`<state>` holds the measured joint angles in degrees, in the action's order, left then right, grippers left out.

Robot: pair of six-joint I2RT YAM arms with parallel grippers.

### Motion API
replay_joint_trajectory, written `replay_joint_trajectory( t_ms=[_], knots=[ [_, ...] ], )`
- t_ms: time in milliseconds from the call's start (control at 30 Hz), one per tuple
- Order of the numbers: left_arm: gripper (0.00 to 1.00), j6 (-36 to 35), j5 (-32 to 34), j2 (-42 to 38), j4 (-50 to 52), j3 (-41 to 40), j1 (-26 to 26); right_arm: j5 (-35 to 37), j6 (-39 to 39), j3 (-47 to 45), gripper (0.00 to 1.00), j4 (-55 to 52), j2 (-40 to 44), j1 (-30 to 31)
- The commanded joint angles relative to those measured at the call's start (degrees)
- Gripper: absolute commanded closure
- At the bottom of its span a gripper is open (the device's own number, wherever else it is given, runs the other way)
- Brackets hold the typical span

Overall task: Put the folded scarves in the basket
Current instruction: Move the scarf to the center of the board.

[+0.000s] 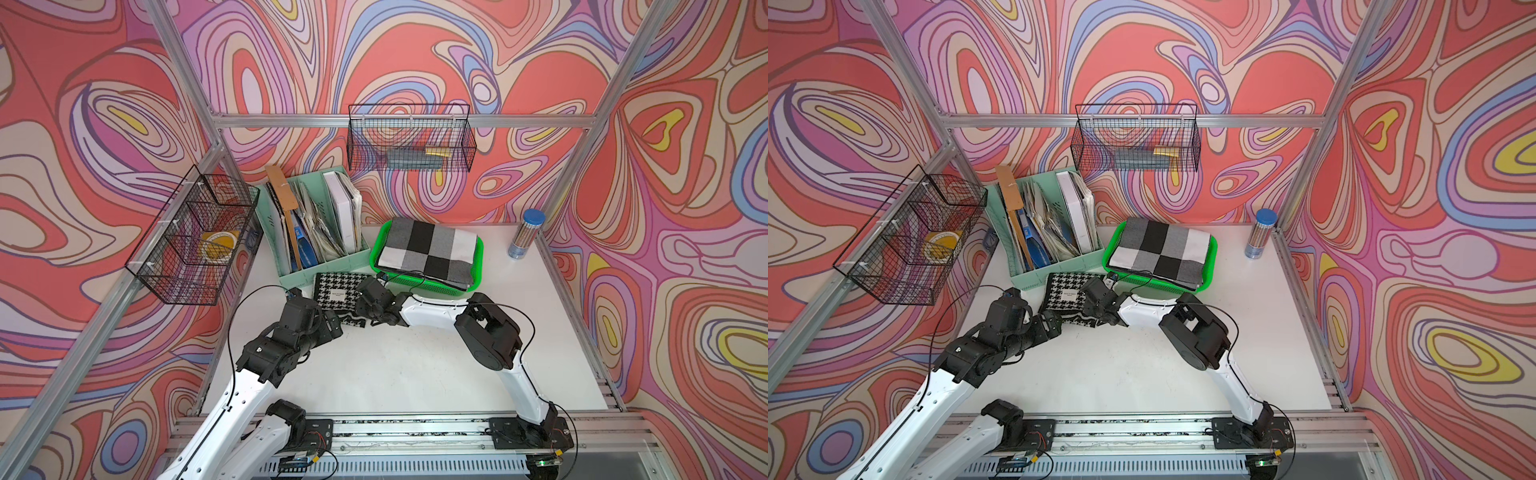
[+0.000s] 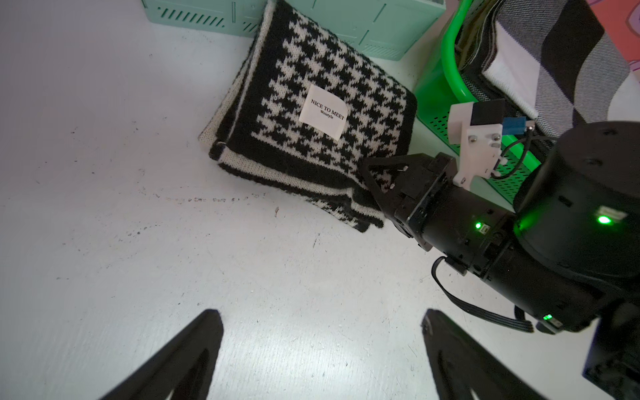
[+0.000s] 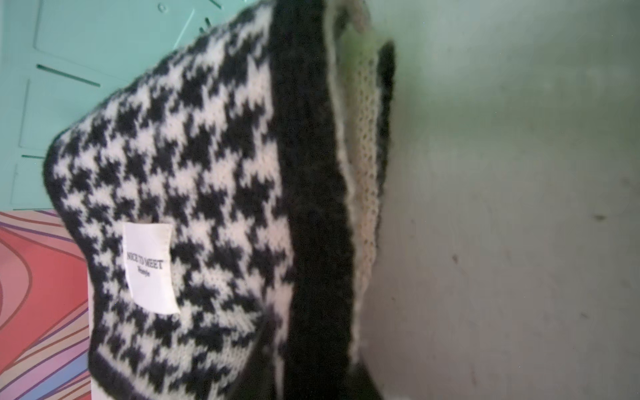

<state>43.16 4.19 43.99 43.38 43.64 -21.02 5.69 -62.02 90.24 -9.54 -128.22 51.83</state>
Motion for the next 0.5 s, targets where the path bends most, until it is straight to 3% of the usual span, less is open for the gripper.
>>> replay_joint_trajectory(
  t_ms=[0,100,267,300,400,467],
  knots=[
    [0.04,0.5,0.8,-0.2,1.8,0.9,0.2,2.1,0.3,-3.6,1.00,-5.1,3.8,0.2],
    [0.05,0.3,-0.1,0.3,0.4,0.9,0.2,4.4,-0.4,-11.7,1.00,-6.7,13.1,0.7],
    [0.05,1.3,-8.9,4.5,-5.8,0.1,0.2,8.1,-2.4,-26.9,1.00,-12.6,31.0,1.3],
    [0.06,1.8,-11.1,5.8,-7.3,-0.2,0.2,8.2,-3.1,-30.5,0.93,-12.9,34.4,1.2],
    [0.08,3.1,-16.2,9.0,-11.7,-1.5,0.2,7.7,-3.1,-37.5,0.49,-14.0,41.7,1.2],
    [0.08,3.5,-19.0,10.4,-14.5,-2.3,0.0,8.4,-3.0,-39.0,0.36,-17.0,44.2,1.2]
  ],
)
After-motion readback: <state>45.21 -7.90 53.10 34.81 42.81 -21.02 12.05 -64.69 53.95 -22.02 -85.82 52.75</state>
